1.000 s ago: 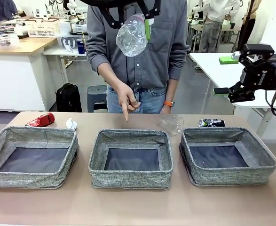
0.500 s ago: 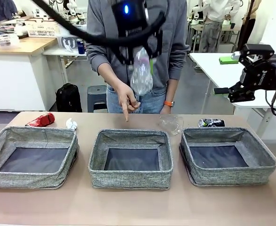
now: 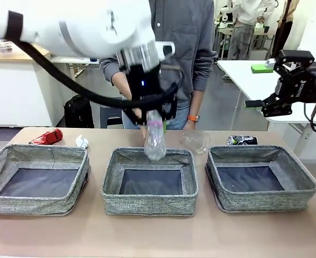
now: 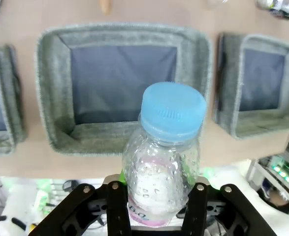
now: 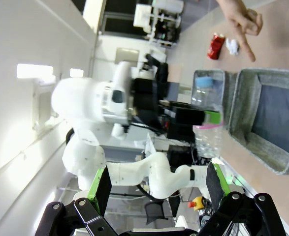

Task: Sort the waste into the appropriate baskets.
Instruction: Place the picked waste into the Fabric basket indicated by the person.

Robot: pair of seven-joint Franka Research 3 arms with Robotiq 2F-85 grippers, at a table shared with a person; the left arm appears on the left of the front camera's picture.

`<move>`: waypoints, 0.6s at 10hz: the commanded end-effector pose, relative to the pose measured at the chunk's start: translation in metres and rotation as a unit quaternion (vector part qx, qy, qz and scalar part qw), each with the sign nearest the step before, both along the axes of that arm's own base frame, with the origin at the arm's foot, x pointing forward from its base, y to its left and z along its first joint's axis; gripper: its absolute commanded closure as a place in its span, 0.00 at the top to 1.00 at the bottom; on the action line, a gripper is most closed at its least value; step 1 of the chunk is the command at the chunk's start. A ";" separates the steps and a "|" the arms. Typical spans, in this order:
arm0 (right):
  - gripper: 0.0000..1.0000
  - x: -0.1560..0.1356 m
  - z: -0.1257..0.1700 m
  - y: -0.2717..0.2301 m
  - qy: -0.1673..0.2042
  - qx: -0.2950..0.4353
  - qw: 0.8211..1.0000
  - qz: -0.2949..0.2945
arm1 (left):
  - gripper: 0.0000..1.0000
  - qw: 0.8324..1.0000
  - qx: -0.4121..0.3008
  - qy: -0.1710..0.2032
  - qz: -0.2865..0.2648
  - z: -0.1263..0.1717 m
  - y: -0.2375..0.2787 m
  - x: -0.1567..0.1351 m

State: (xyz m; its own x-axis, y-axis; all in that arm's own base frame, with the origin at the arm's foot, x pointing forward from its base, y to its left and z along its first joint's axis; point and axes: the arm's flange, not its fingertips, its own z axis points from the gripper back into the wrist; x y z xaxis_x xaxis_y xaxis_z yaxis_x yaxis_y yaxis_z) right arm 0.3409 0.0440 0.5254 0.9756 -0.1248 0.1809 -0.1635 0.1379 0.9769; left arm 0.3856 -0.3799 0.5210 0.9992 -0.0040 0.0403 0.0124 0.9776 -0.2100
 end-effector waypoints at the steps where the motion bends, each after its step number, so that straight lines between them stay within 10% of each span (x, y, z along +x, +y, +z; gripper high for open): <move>1: 1.00 0.003 0.004 0.002 0.003 0.011 1.000 -0.002 | 0.39 0.999 0.026 -0.013 0.013 -0.034 -0.006 0.003; 6: 1.00 0.003 0.004 0.002 0.003 0.011 1.000 -0.002 | 0.39 0.999 0.040 -0.006 0.022 -0.070 -0.011 0.022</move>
State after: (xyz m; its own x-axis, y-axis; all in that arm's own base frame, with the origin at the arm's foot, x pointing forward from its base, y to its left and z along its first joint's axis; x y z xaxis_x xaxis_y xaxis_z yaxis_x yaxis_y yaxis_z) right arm 0.3409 0.0439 0.5254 0.9756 -0.1246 0.1807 -0.1634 0.1376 0.9769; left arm 0.4078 -0.3879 0.4414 0.9995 0.0160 0.0285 -0.0118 0.9897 -0.1424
